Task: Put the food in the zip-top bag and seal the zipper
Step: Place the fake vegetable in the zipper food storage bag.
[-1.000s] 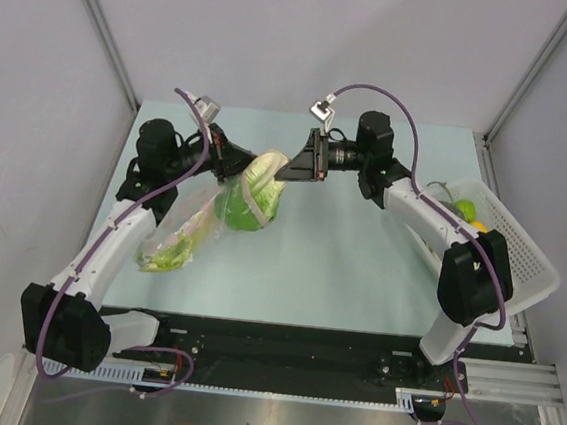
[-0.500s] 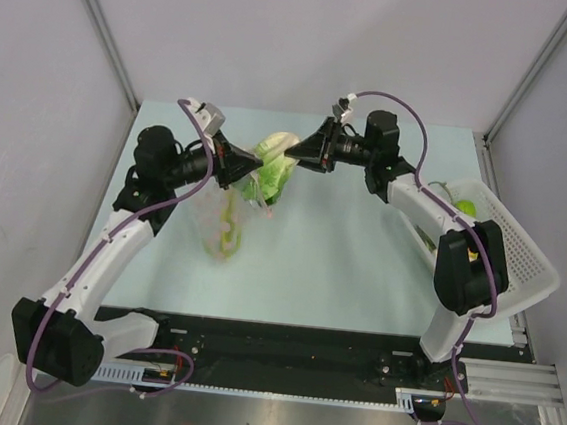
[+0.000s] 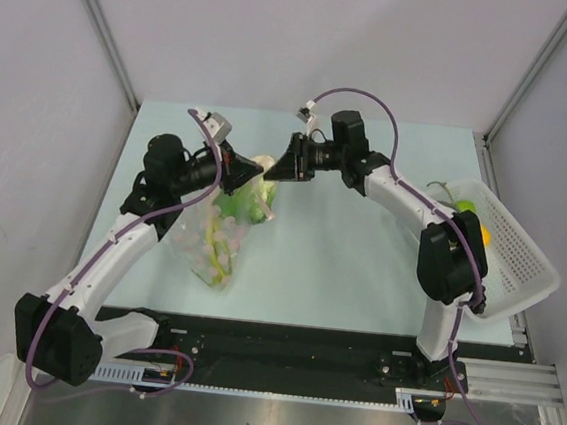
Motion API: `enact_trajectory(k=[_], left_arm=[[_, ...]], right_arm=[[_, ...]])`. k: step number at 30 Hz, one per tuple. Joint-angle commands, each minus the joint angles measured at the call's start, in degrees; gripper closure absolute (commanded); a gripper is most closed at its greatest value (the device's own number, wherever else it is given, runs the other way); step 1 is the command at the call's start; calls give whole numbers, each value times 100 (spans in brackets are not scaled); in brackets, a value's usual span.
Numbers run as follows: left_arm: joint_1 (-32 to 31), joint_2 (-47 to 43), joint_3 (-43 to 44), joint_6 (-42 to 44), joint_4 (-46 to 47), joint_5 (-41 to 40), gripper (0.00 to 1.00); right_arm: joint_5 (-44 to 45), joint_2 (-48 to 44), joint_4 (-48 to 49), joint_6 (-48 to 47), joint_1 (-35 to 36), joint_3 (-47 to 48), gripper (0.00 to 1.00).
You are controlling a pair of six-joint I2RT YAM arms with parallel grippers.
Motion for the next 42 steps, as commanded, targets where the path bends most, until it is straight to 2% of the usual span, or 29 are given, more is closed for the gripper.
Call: enact_trajectory(k=[1, 2, 3, 6, 7, 13, 16, 18, 20, 23, 26, 27, 30, 32, 35, 36, 37, 38, 39, 40, 41, 42], left_arm=[[-102, -252, -20, 34, 805, 74, 100], [-102, -296, -29, 7, 814, 56, 100], [-94, -305, -38, -62, 823, 47, 100], [-50, -358, -64, -326, 884, 47, 100], [-32, -358, -29, -388, 893, 65, 100], [152, -314, 33, -1090, 1033, 117, 100], [310, -270, -3, -1521, 1209, 197, 100], [372, -200, -3, -1820, 1358, 354, 100], [381, -147, 15, -2049, 1447, 504, 100], [416, -129, 24, -2199, 1666, 759, 100], [451, -94, 85, -2392, 1631, 794, 100], [451, -94, 111, -2418, 1640, 838, 100], [451, -147, 199, -2086, 1273, 821, 100], [460, -60, 278, -1900, 756, 777, 100], [487, 203, 314, -2268, 813, 1276, 100], [487, 265, 305, -2374, 866, 1382, 100], [513, 309, 296, -2497, 902, 1557, 100], [548, 345, 270, -2515, 937, 1603, 100], [592, 371, 200, -2533, 972, 1647, 100], [697, 371, 173, -2576, 1016, 1664, 100], [750, 380, 156, -2586, 1008, 1673, 100], [794, 380, 138, -2603, 1042, 1734, 100]], right_arm=[[-833, -617, 761, -1308, -30, -800, 100], [-1095, -733, 1479, -1325, -66, -979, 100], [-1246, -821, 1747, -1421, -101, -1120, 100], [-1703, -1137, 2180, -1763, -110, -1315, 100], [-1791, -1216, 2120, -2252, -101, -1323, 100], [-1801, -1876, 567, -4379, 13, -1324, 100], [-1871, -2139, -119, -4997, 57, -1332, 100], [-1906, -2307, -524, -5892, 110, -1324, 100], [-1793, -2438, -1035, -6769, 171, -1332, 100], [-1318, -2631, -1265, -7335, 180, -1367, 100], [-1160, -2702, -922, -6918, 66, -1534, 100], [-811, -2659, -696, -6619, 40, -1535, 100], [-859, -2545, 77, -5171, -215, -1535, 100], [-956, -2588, 37, -5253, -215, -1535, 100], [-1466, -2720, -699, -6831, -31, -1552, 100], [-1597, -2746, -1311, -7523, 143, -1552, 100], [-1633, -2773, -1578, -8557, 215, -1543, 100], [-1669, -2782, -1825, -9081, 294, -1543, 100], [-1739, -2799, -2314, -9512, 425, -1543, 100], [-1713, -2808, -2641, -10578, 513, -1543, 100], [-1652, -2825, -3001, -11154, 592, -1543, 100], [-1582, -2826, -3814, -11752, 654, -1543, 100]])
